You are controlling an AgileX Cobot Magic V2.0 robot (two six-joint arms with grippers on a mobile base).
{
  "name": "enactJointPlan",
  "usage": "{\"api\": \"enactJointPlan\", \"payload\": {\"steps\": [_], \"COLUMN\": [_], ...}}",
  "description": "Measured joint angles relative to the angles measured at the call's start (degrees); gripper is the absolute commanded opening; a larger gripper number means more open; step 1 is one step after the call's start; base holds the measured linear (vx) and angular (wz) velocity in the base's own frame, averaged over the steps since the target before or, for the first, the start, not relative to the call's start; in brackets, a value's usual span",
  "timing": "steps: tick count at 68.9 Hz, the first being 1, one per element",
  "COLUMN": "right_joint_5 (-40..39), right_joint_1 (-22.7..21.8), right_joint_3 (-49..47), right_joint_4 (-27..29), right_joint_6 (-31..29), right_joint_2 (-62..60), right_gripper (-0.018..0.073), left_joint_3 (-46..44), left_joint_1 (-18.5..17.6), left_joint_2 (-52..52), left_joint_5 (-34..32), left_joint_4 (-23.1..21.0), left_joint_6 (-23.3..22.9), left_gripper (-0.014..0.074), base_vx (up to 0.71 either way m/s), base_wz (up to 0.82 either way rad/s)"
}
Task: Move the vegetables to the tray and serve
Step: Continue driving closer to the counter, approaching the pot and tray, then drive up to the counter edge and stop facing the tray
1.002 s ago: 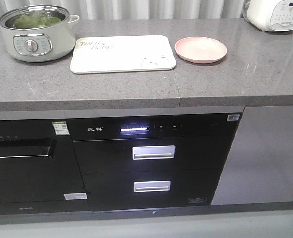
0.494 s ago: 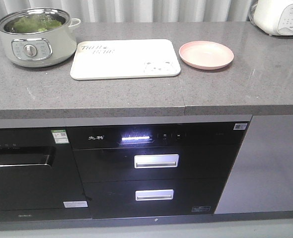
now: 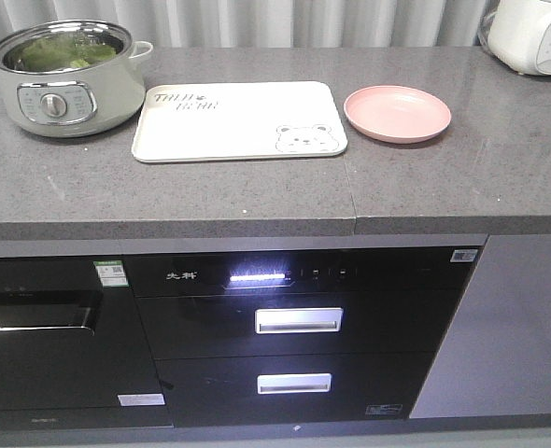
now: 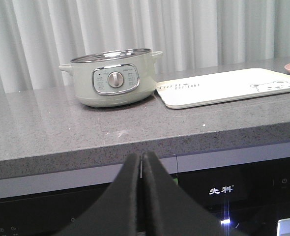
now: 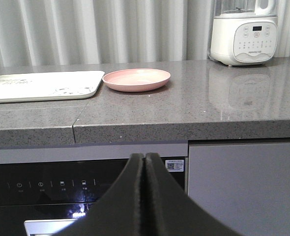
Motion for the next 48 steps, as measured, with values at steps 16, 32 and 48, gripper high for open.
{"api": "enactJointPlan", "payload": {"steps": [16,32,48], "right_joint_5": [0.0,0.0,0.0], "right_joint_1": [0.0,0.0,0.0], "right_joint_3": [0.0,0.0,0.0], "right_joint_4": [0.0,0.0,0.0], "right_joint_6": [0.0,0.0,0.0], "right_joint_2": [0.0,0.0,0.0], "right_gripper": [-0.0003,-0.0003,-0.0003], "left_joint_3": [0.0,0.0,0.0], "left_joint_1": [0.0,0.0,0.0], "left_joint_2": [0.0,0.0,0.0], "left_joint_5": [0.0,0.0,0.0], "left_joint_4": [0.0,0.0,0.0], "left_joint_6": [0.0,0.0,0.0], "left_gripper": [-0.0006,-0.0006,-0.0006], "base_vx": [0.06,0.05,0.05], "base_wz": [0.0,0.01,0.0]}}
